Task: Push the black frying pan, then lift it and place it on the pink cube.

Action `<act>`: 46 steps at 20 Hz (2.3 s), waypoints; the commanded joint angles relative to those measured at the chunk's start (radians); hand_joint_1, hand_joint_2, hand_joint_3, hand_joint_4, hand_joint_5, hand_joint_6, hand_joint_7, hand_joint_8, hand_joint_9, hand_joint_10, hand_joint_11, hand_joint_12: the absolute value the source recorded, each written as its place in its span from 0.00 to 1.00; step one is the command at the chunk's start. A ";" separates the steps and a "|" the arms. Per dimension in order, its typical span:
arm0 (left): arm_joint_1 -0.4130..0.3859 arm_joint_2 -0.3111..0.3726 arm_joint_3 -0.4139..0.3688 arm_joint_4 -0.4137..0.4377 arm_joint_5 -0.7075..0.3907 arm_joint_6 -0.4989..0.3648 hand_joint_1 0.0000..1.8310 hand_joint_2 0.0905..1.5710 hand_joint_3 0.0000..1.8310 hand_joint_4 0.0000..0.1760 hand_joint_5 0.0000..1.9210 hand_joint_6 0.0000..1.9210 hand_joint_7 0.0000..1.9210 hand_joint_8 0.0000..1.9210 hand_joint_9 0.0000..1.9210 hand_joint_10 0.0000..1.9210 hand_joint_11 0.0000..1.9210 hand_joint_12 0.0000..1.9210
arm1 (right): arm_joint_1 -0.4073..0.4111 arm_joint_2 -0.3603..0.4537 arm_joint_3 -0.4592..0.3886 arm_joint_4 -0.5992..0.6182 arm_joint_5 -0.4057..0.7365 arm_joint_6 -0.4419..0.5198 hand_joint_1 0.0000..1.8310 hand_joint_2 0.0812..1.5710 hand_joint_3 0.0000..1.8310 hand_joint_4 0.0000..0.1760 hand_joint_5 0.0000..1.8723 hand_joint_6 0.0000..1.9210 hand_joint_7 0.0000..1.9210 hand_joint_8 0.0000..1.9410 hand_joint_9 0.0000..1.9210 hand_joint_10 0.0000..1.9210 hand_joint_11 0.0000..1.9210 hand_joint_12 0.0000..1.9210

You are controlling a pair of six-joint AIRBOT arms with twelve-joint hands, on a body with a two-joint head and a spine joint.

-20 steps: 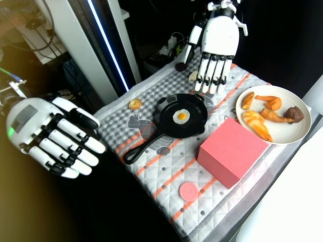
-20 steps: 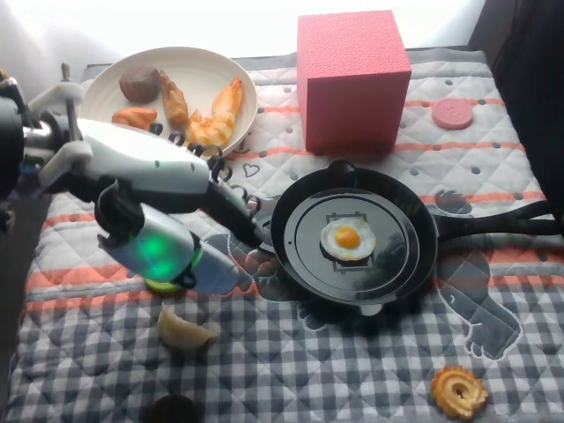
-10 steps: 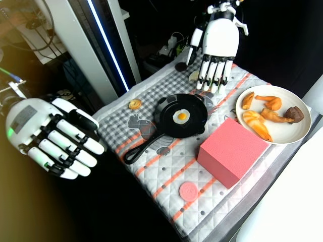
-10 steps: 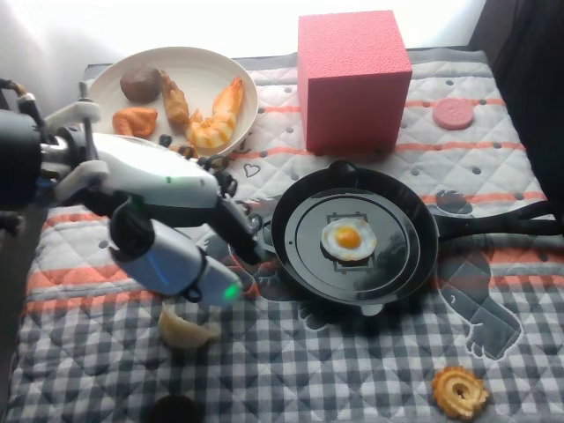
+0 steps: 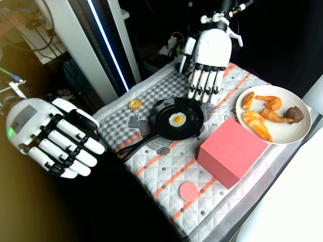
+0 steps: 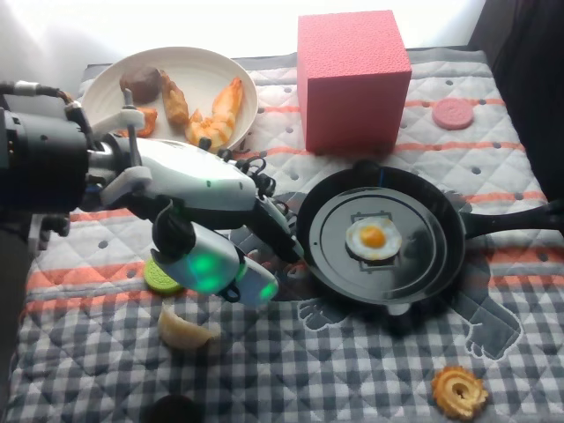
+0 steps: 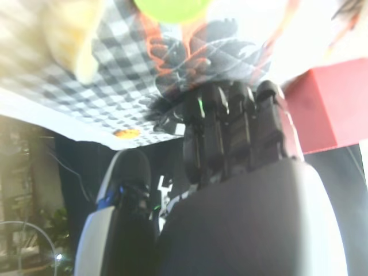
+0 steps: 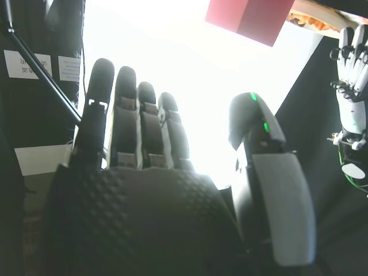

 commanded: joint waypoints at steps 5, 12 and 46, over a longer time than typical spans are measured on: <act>-0.007 -0.024 0.012 -0.155 0.045 0.110 0.15 0.82 0.00 0.03 0.25 0.00 0.21 0.00 0.10 0.00 0.00 0.00 | 0.004 0.005 0.004 0.009 0.129 0.005 0.25 0.84 0.00 0.00 0.09 0.00 0.09 0.00 0.10 0.16 0.00 0.78; -0.007 -0.072 0.037 -0.295 0.052 0.248 0.19 0.80 0.01 0.06 0.26 0.00 0.21 0.00 0.10 0.00 0.00 0.02 | 0.004 0.005 0.005 0.009 0.130 0.006 0.26 0.83 0.00 0.00 0.09 0.00 0.09 0.00 0.09 0.21 0.00 0.78; 0.024 -0.058 0.032 -0.142 0.067 0.116 0.18 0.82 0.00 0.00 0.32 0.00 0.28 0.00 0.17 0.00 0.00 0.04 | -0.011 -0.001 0.000 0.023 0.136 0.010 0.28 0.84 0.00 0.00 0.08 0.00 0.08 0.00 0.07 0.26 0.00 0.78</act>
